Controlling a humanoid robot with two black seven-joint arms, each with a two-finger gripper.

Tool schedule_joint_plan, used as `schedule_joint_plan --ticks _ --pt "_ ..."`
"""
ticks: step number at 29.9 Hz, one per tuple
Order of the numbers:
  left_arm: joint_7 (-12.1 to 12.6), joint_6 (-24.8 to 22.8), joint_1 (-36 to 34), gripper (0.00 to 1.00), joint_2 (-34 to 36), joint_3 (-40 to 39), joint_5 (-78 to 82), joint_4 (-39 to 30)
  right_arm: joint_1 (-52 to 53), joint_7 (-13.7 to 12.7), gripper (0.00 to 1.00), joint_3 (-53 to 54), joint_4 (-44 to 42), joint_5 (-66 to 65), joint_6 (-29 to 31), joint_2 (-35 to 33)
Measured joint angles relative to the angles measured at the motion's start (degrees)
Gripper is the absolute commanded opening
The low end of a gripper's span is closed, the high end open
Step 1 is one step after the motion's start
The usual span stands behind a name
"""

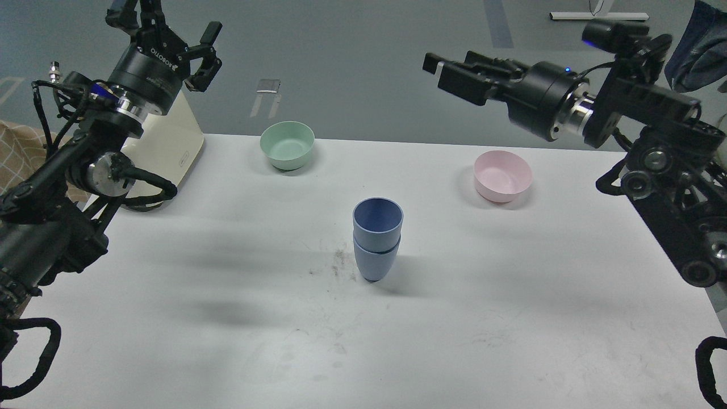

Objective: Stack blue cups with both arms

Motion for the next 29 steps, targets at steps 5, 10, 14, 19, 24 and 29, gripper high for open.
schedule_joint_plan --ticks 5,10,14,19,24,29 --pt "0.0 -0.6 0.0 0.98 0.2 -0.2 -0.5 0.0 0.2 0.0 1.0 8.6 -5.9 8.5 0.0 0.4" --pt "0.0 -1.4 0.2 0.98 0.3 -0.5 -0.8 0.4 0.4 0.5 1.0 15.1 -13.9 20.8 0.0 0.4" --pt "0.1 -1.4 0.8 0.98 0.3 -1.8 -1.5 0.6 0.0 1.8 1.0 20.0 -18.9 31.3 0.0 0.3" --pt "1.3 -1.4 1.0 0.98 -0.2 -3.4 -5.1 0.9 -2.7 4.5 1.0 22.4 -23.9 43.5 -1.0 0.3" --pt "1.9 -1.0 1.7 0.98 -0.9 -4.6 -7.3 1.3 -7.0 5.2 1.0 22.6 -25.5 52.3 -3.7 0.4" --pt "2.3 -1.0 2.5 0.98 -0.9 -4.8 -7.3 1.4 -8.9 5.2 1.0 22.6 -25.1 54.1 -4.1 0.4"
